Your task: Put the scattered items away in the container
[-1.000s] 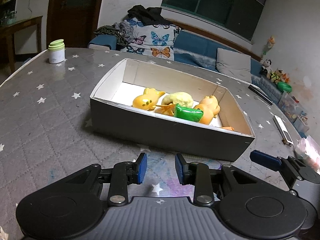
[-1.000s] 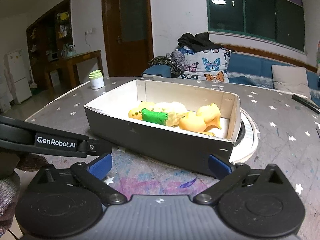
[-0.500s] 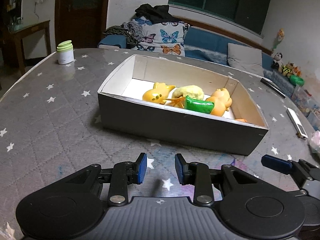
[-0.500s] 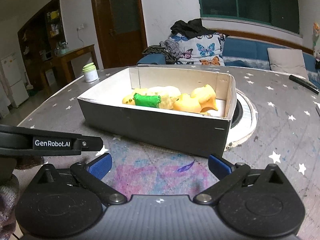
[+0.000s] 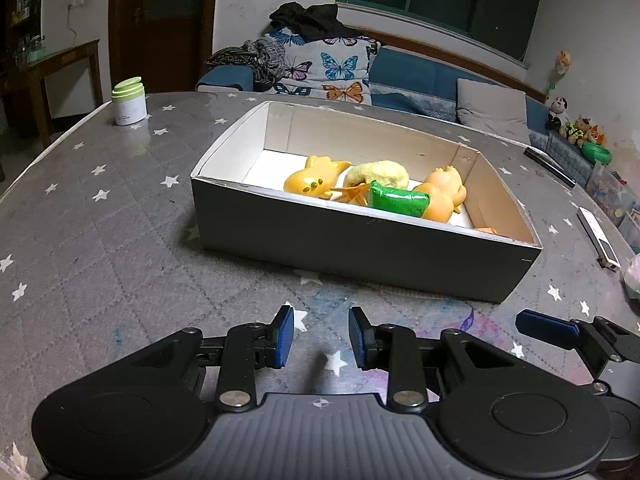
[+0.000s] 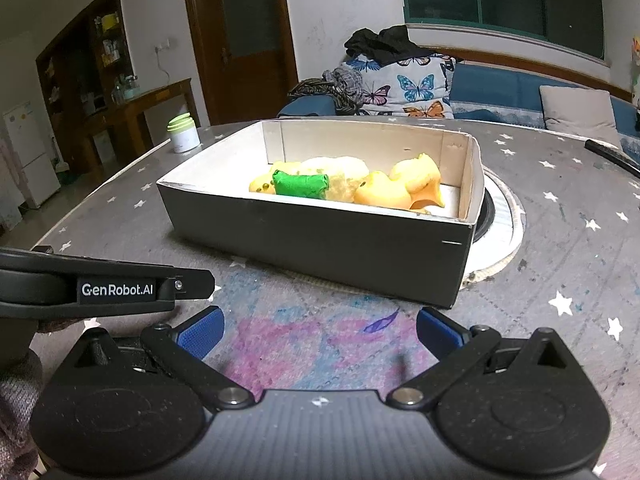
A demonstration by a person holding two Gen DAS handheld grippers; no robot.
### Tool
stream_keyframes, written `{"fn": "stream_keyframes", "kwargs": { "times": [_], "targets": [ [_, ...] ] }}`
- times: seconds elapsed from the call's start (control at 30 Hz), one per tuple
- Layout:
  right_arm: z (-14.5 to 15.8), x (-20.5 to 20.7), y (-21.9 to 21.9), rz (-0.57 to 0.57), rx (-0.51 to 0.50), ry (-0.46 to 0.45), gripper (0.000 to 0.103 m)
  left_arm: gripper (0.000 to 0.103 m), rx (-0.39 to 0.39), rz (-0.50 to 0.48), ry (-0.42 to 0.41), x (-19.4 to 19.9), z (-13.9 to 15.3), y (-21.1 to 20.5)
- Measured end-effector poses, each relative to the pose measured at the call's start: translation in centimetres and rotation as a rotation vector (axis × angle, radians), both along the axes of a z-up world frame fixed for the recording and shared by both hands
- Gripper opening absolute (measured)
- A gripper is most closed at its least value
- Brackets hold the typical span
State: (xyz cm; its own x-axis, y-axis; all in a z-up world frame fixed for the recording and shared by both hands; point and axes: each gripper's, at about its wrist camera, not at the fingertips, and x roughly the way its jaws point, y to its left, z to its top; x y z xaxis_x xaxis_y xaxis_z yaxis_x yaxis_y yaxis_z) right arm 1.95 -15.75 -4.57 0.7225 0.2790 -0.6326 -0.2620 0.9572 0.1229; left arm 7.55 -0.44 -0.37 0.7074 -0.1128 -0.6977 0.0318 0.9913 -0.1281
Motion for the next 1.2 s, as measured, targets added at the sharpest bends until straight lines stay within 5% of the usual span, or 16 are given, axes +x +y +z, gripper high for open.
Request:
{"fn": "stream_keyframes", "kwargs": {
  "times": [1.2],
  "targets": [
    [-1.2,1.7,0.3,0.017,-0.009,0.054,0.103,0.033,0.048,-0.003,0.031,1.8,-0.8,-0.5]
  ]
}}
